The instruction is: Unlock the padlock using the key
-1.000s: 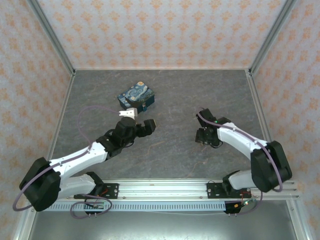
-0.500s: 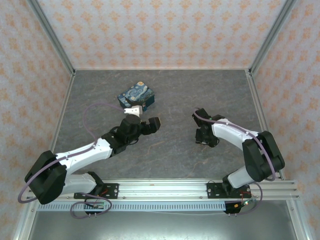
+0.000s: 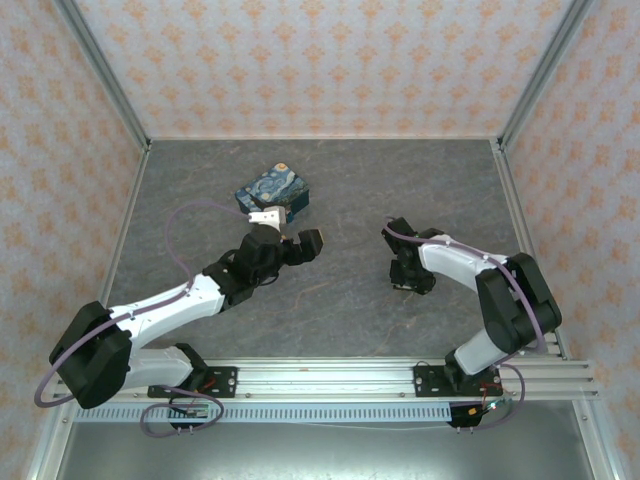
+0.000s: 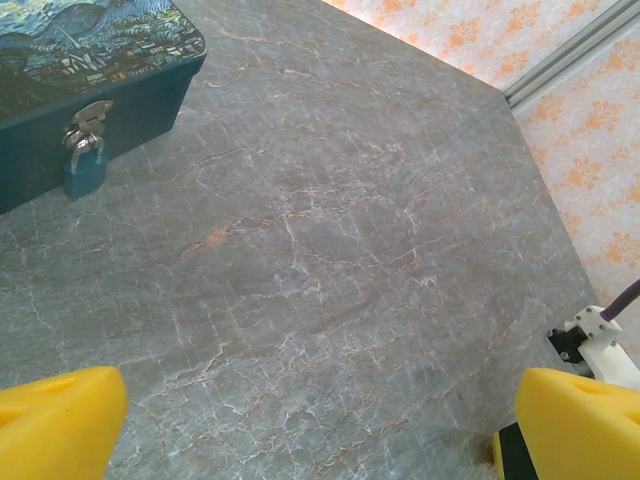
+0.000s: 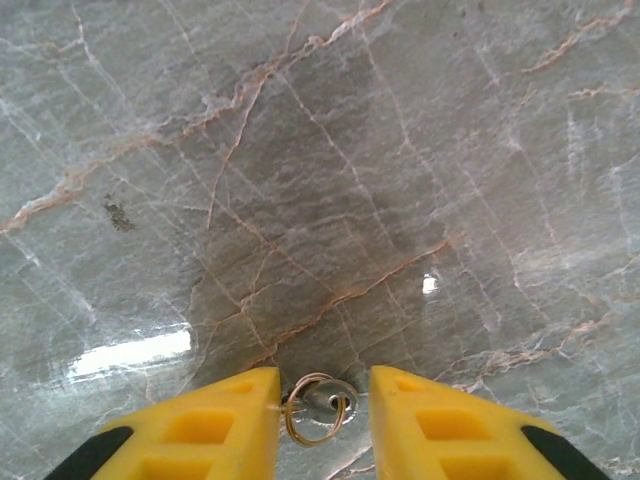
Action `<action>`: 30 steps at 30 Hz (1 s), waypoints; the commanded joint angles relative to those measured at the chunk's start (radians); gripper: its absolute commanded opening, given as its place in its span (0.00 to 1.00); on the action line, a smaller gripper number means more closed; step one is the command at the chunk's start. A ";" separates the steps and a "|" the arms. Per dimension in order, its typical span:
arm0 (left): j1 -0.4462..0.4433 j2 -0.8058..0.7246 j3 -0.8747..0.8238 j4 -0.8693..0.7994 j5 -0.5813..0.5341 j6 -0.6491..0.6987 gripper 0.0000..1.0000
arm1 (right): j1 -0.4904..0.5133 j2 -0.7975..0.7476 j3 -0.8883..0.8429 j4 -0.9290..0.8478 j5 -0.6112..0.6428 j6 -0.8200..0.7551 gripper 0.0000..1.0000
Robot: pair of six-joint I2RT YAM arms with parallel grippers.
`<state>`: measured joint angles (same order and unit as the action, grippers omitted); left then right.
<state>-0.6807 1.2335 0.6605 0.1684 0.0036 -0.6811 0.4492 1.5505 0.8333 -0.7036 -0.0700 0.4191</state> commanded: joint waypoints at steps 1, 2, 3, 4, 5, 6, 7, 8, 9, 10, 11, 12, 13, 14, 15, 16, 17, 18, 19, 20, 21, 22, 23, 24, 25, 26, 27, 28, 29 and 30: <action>-0.006 0.007 0.028 -0.027 -0.007 0.002 1.00 | 0.005 0.017 0.009 -0.002 0.005 -0.003 0.27; -0.006 0.007 0.028 -0.029 -0.007 0.002 1.00 | 0.005 0.020 0.007 -0.001 0.001 -0.004 0.25; -0.006 0.005 0.028 -0.031 -0.009 0.003 1.00 | 0.005 0.020 0.006 -0.001 -0.003 -0.002 0.24; -0.006 0.005 0.028 -0.033 -0.010 0.003 1.00 | 0.004 0.020 0.003 0.000 -0.005 -0.001 0.23; -0.006 0.002 0.029 -0.035 -0.010 0.003 1.00 | 0.005 0.021 0.001 0.002 -0.010 0.001 0.20; -0.006 0.002 0.028 -0.037 -0.011 0.004 1.00 | 0.004 0.020 -0.001 0.006 -0.015 0.001 0.18; -0.006 -0.001 0.030 -0.039 -0.012 0.005 1.00 | 0.005 0.018 -0.005 0.007 -0.019 0.002 0.16; -0.006 -0.002 0.029 -0.041 -0.013 0.006 1.00 | 0.006 0.015 -0.006 0.009 -0.022 0.003 0.14; -0.006 -0.005 0.029 -0.044 -0.014 0.006 1.00 | 0.005 0.013 -0.009 0.012 -0.028 0.005 0.11; -0.005 -0.008 0.028 -0.046 -0.016 0.006 1.00 | 0.005 0.009 -0.011 0.014 -0.033 0.006 0.09; -0.006 -0.011 0.028 -0.049 -0.017 0.008 1.00 | 0.005 0.004 -0.012 0.016 -0.038 0.007 0.06; -0.006 -0.016 0.028 -0.051 -0.020 0.008 1.00 | 0.005 -0.002 -0.015 0.018 -0.043 0.009 0.04; -0.006 -0.021 0.027 -0.053 -0.022 0.008 1.00 | 0.005 -0.009 -0.017 0.021 -0.045 0.009 0.02; -0.006 -0.027 0.027 -0.056 -0.025 0.008 1.00 | 0.005 -0.017 -0.019 0.024 -0.045 0.012 0.00; -0.006 -0.034 0.025 -0.060 -0.028 0.008 1.00 | 0.004 -0.028 -0.022 0.026 -0.047 0.013 0.00; -0.006 -0.040 0.026 -0.064 -0.032 0.006 1.00 | 0.003 -0.039 -0.025 0.032 -0.052 0.013 0.00; -0.006 -0.048 0.027 -0.069 -0.034 0.005 1.00 | 0.004 -0.052 -0.031 0.042 -0.058 0.016 0.00; -0.006 -0.057 0.027 -0.076 -0.037 0.004 1.00 | 0.004 -0.067 -0.037 0.054 -0.068 0.021 0.00; -0.006 -0.064 0.029 -0.082 -0.039 0.001 1.00 | 0.005 -0.082 -0.043 0.065 -0.076 0.026 0.00; -0.006 -0.072 0.031 -0.090 -0.040 -0.002 1.00 | 0.004 -0.100 -0.052 0.079 -0.088 0.035 0.00; -0.006 -0.079 0.033 -0.096 -0.040 -0.007 1.00 | 0.004 -0.120 -0.057 0.095 -0.103 0.043 0.00; -0.006 -0.085 0.037 -0.104 -0.039 -0.012 1.00 | 0.004 -0.137 -0.061 0.112 -0.119 0.053 0.00; -0.006 -0.092 0.040 -0.108 -0.037 -0.020 1.00 | 0.004 -0.156 -0.068 0.134 -0.137 0.067 0.00; -0.006 -0.098 0.043 -0.111 -0.032 -0.027 1.00 | 0.004 -0.180 -0.074 0.159 -0.159 0.078 0.00; -0.006 -0.102 0.045 -0.112 -0.026 -0.033 1.00 | 0.004 -0.201 -0.079 0.183 -0.175 0.091 0.00; -0.006 -0.108 0.048 -0.108 -0.015 -0.038 1.00 | 0.004 -0.223 -0.085 0.211 -0.193 0.108 0.00; -0.006 -0.111 0.051 -0.104 0.000 -0.040 1.00 | 0.003 -0.248 -0.091 0.242 -0.214 0.123 0.00; -0.006 -0.111 0.056 -0.100 0.013 -0.040 1.00 | 0.006 -0.267 -0.095 0.267 -0.231 0.137 0.00; -0.006 -0.111 0.062 -0.096 0.031 -0.040 1.00 | 0.004 -0.289 -0.099 0.297 -0.251 0.153 0.00; -0.006 -0.109 0.069 -0.090 0.052 -0.039 1.00 | 0.004 -0.314 -0.104 0.331 -0.272 0.168 0.00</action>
<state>-0.6807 1.1389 0.6899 0.0864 0.0124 -0.7071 0.4492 1.2976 0.7490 -0.4961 -0.2691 0.5194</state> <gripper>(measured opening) 0.998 0.056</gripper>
